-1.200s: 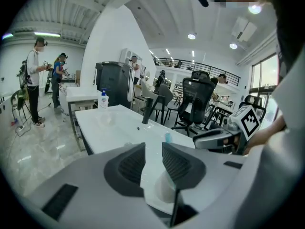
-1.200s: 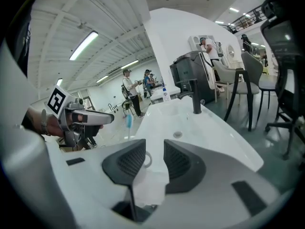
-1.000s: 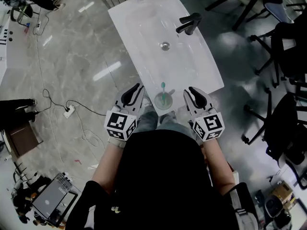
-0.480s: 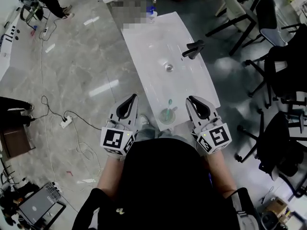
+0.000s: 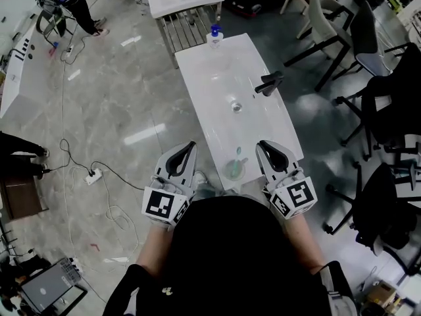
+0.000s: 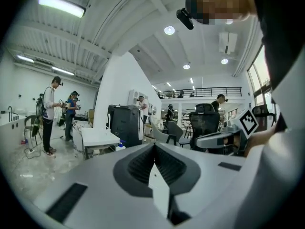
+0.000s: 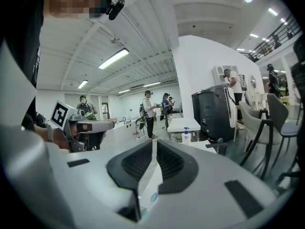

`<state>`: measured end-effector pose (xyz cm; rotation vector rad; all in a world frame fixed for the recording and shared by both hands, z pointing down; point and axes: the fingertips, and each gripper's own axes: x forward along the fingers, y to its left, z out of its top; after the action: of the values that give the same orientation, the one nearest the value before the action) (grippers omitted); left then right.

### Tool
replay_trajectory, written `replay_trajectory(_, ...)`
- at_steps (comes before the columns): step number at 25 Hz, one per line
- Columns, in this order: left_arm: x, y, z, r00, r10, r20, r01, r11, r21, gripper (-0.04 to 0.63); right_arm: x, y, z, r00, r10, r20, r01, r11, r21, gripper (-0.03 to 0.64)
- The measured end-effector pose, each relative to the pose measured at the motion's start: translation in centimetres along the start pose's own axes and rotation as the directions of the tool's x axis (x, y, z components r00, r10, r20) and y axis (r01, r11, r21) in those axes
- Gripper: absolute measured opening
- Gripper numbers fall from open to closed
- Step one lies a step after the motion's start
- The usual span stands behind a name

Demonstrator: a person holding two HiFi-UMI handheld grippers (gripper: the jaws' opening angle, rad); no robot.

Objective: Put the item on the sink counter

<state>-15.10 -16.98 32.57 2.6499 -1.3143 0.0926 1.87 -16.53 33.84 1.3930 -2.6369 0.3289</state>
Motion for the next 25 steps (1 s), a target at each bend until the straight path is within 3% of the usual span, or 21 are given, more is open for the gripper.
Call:
replay_trajectory(3, -0.3, 0.0, 0.3, 0.999, 0.034, 0.016, -0.034, 0.999, 0.037, 0.022, 0.1, 0.4, 0.2, 1.0, -0.005, 0.013, 0.005, 1.0, 0.003, 0.049)
replay_trajectory(17, -0.3, -0.8, -0.1, 1.0, -0.017, -0.011, 0.018, 0.999, 0.044, 0.021, 0.6, 1.8, -0.4, 1.0, 0.008, 0.002, -0.008, 1.0, 0.002, 0.049)
replay_trajectory(21, -0.6, -0.5, -0.6, 0.999, 0.019, -0.048, -0.016, 0.998, 0.067, 0.021, 0.6, 1.6, -0.6, 1.0, 0.003, -0.001, -0.003, 1.0, 0.016, 0.049)
replay_trajectory(25, -0.6, -1.3, -0.8, 0.999, -0.041, -0.029, 0.042, 0.998, 0.044, 0.021, 0.7, 1.6, -0.7, 1.0, 0.004, 0.0, -0.004, 1.0, 0.017, 0.049)
